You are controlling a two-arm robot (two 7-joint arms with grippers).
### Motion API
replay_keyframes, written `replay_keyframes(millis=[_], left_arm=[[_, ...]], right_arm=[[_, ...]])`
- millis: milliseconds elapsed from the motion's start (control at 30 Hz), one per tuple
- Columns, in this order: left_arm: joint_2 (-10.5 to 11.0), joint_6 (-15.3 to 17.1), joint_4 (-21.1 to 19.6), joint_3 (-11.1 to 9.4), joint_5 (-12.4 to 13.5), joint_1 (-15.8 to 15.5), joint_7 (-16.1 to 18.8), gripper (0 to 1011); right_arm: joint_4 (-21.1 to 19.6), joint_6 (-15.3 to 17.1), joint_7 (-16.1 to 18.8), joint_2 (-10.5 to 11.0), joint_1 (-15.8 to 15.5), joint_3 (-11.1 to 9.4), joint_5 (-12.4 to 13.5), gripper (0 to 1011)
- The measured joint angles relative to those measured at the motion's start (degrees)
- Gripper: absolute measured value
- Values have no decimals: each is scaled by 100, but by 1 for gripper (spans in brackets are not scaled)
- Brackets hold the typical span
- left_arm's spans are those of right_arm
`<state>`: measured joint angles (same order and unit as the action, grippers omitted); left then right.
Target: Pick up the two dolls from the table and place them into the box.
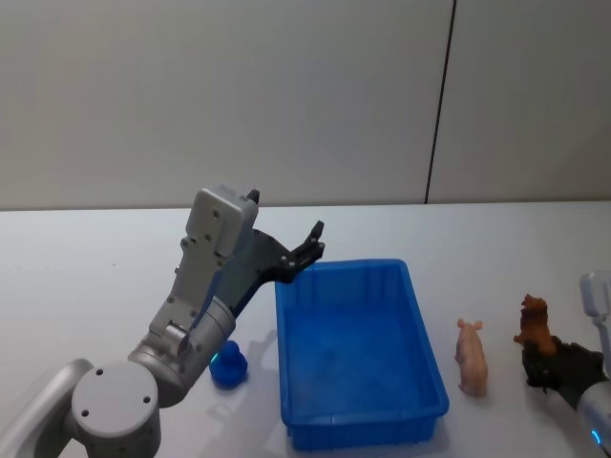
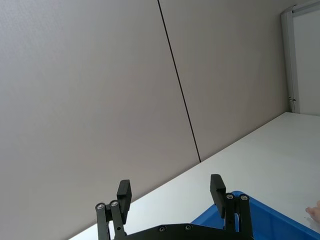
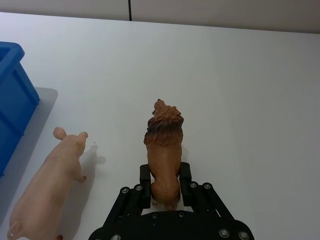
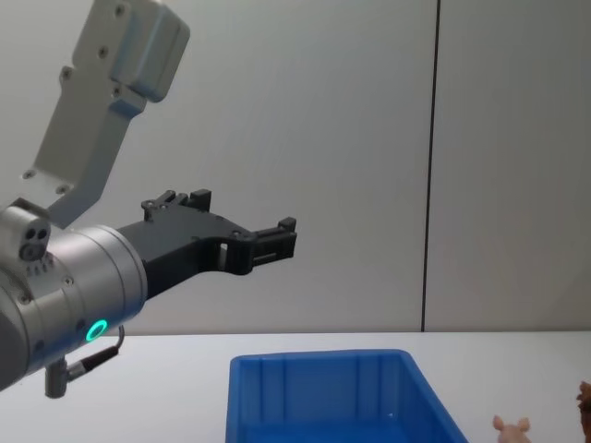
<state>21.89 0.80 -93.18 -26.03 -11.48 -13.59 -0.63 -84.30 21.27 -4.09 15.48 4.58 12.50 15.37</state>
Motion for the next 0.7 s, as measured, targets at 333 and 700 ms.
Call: replay_keyframes(millis=[333,700], left_arm=[[0,0,0,0,0,0,0,1001],[0,0,0,0,0,0,0,1001]], right_arm=[[-35,-230,-16,-6,37,-40,-30,322],[-276,-653,-62,-13,111,-111,-60,322]])
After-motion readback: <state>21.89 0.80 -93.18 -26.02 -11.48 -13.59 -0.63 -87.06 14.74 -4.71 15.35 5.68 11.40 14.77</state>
